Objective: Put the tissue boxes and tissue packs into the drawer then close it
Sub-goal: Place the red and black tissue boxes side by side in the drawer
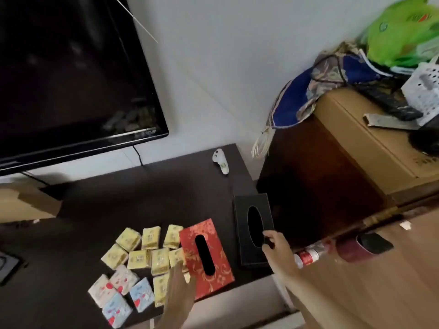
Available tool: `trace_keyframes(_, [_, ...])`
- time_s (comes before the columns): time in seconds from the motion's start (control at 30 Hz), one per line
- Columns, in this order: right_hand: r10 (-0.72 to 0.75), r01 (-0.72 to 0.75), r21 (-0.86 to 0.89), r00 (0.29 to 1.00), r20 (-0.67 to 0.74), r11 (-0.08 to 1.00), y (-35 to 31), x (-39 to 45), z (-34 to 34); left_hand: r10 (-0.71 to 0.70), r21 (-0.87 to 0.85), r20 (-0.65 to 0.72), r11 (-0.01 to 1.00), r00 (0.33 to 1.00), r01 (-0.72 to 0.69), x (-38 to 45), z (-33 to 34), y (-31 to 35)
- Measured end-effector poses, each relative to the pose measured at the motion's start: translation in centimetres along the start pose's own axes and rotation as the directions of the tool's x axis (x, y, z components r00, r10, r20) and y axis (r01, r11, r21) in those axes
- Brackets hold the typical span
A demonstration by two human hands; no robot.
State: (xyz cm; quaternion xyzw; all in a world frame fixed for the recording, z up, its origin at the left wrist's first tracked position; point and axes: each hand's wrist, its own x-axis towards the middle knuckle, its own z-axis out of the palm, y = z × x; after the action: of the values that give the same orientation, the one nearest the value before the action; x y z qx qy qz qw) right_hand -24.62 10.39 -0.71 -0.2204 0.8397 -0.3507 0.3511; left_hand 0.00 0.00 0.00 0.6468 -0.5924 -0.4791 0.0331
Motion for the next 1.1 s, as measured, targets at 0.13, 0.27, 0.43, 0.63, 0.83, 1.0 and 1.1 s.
trace_keyframes(0.13, [-0.066,0.049,-0.170,0.993,-0.100,0.984,-1.0,4.3,1.1,0.076,-0.042,-0.098,0.996,0.992,-0.080,3.8,2.2,1.4])
trace_keyframes(0.27, [-0.053,0.018,-0.246,0.990,-0.134,0.969,0.6,7.2,2.3,-0.001,-0.071,-0.140,0.997,0.990,-0.009,5.6,4.7,0.6])
trace_keyframes(0.43, [-0.020,0.005,-0.095,0.988,-0.156,0.995,2.9,9.5,3.0,-0.002,-0.170,-0.233,0.985,0.972,-0.039,6.8,6.7,-0.7])
trace_keyframes(0.63, [0.048,-0.044,0.027,0.983,-0.175,0.999,3.4,9.6,2.8,-0.095,-0.305,-0.300,0.952,0.949,-0.001,6.3,6.8,-0.6])
trace_keyframes(0.83, [0.008,0.023,0.151,0.981,-0.196,0.988,4.1,3.8,1.1,0.013,-0.358,-0.351,0.922,0.936,-0.147,1.4,7.1,-2.1])
trace_keyframes(1.0, [-0.038,0.091,0.226,0.973,-0.229,0.970,8.5,-2.1,0.5,0.050,-0.437,-0.399,0.868,0.916,-0.238,-2.5,9.2,-5.9])
trace_keyframes(1.1, [-0.108,0.172,0.241,0.961,-0.255,0.955,11.9,-4.0,1.9,0.099,-0.402,-0.463,0.862,0.881,-0.309,-3.2,11.4,-8.7])
